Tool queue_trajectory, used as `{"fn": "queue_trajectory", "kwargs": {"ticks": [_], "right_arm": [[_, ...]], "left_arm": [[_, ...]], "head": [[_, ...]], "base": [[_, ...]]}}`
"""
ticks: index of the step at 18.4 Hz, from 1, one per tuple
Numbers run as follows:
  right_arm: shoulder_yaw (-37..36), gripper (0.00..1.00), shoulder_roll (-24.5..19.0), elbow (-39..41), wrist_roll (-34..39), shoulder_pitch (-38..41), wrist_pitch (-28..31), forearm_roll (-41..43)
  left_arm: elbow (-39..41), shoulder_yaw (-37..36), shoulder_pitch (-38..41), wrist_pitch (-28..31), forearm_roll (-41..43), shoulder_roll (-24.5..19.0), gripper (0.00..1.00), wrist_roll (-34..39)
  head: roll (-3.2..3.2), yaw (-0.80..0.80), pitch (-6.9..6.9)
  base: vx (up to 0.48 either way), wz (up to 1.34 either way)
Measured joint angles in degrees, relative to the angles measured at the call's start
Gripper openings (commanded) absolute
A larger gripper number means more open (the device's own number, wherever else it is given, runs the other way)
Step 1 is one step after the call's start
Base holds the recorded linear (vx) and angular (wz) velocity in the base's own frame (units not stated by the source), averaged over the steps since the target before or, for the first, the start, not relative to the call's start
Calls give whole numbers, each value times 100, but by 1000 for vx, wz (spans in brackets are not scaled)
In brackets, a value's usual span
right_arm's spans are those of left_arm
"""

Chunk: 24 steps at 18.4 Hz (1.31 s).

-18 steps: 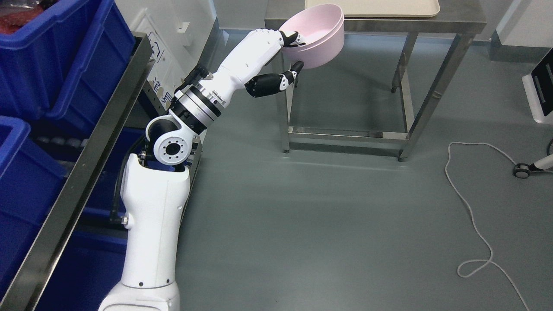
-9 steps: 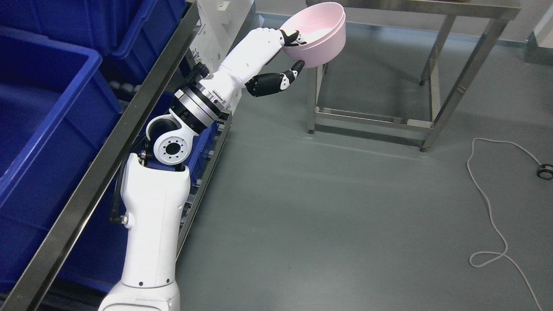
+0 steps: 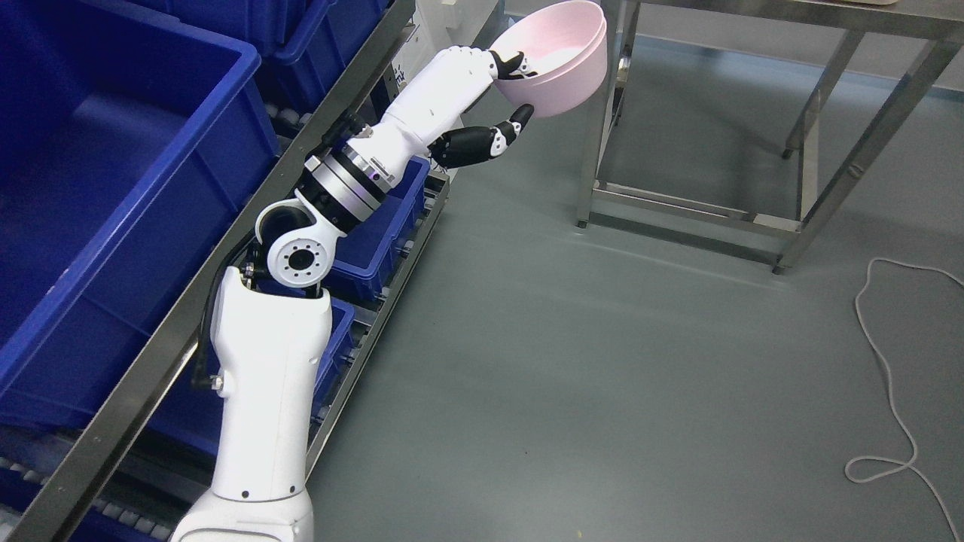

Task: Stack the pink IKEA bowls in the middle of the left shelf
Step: 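Hold the stacked bowls raised while turning toward the blue bin shelf, then lower the stacked bowls into the middle blue bin on the shelf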

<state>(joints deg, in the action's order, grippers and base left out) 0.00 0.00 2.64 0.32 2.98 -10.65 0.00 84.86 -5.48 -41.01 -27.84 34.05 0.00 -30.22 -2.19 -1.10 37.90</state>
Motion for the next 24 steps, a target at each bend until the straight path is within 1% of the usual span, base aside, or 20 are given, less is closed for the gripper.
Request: {"fn": "queue_trajectory", "kwargs": {"ticks": [7,16,24], "right_arm": [[0,100,0,0,11,2,0,0],[0,100,0,0,-7,1,0,0],[0,100,0,0,-13,1,0,0]], "left_arm": [[63,-76,-104,-7,-205,0,4,0],[188,-100,-189,-18,-348,0,5,-4],[325,-52,-429,-6,-460,0,5,-5]], "head": [[0,0,0],[0,0,0],[0,0,-1]], "base": [[-64,271],[-105,795],[-63,595]]}}
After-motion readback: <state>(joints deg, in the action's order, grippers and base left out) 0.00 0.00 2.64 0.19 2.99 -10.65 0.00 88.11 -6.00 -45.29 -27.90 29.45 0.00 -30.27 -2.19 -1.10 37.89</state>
